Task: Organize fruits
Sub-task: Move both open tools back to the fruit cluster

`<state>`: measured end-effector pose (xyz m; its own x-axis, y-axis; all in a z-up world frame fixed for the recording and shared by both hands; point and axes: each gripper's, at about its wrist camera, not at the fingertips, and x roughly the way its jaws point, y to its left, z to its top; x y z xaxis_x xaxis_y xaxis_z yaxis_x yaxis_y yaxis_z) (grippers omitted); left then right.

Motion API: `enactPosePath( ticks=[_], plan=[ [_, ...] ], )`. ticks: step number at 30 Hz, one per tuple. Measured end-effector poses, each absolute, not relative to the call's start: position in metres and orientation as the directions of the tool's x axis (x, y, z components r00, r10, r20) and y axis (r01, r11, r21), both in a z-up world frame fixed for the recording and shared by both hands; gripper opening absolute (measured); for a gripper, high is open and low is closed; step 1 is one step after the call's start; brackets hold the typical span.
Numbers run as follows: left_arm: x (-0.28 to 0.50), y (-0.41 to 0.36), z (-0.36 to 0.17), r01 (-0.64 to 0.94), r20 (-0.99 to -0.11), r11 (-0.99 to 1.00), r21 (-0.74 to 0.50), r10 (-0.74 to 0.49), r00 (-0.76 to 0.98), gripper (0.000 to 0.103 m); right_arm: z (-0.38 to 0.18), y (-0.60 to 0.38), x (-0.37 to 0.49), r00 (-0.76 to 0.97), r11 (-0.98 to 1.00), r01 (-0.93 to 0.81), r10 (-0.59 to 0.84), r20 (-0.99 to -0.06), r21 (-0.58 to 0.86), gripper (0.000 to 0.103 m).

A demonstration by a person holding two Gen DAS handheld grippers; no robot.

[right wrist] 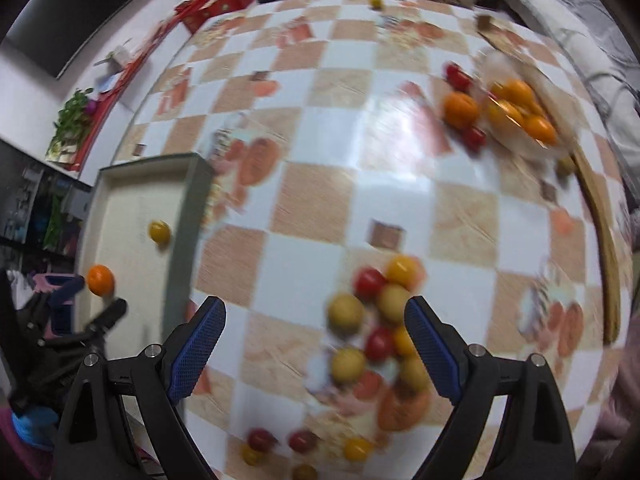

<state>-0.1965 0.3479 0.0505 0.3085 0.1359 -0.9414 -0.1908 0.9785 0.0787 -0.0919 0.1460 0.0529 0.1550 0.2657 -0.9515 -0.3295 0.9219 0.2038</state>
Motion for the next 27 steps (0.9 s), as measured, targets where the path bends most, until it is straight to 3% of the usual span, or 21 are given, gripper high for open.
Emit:
enactPosePath(
  ticks=[13, 23, 27],
  plan=[
    [-0.197, 0.24, 0.068, 0.061, -0.943, 0.998, 0.013, -0.008, 0.333, 0.09, 0.029, 0.071, -0.127, 0.123, 0.962, -0.232, 0.176, -0.977, 0.144, 0.093],
    [-0.241, 0.191, 0.043, 0.098, -0.969, 0.995, 0.001, -0.023, 0.245, 0.09, 0.016, 0.067, -0.136, 0.114, 0.95, -0.285, 0.167, -0.979, 0.128, 0.092],
    [-0.247, 0.189, 0.029, 0.058, -0.976, 0.998, 0.005, -0.008, 0.219, 0.089, 0.011, 0.072, -0.138, 0.104, 0.938, -0.32, 0.173, -0.979, 0.131, 0.085]
  ],
)
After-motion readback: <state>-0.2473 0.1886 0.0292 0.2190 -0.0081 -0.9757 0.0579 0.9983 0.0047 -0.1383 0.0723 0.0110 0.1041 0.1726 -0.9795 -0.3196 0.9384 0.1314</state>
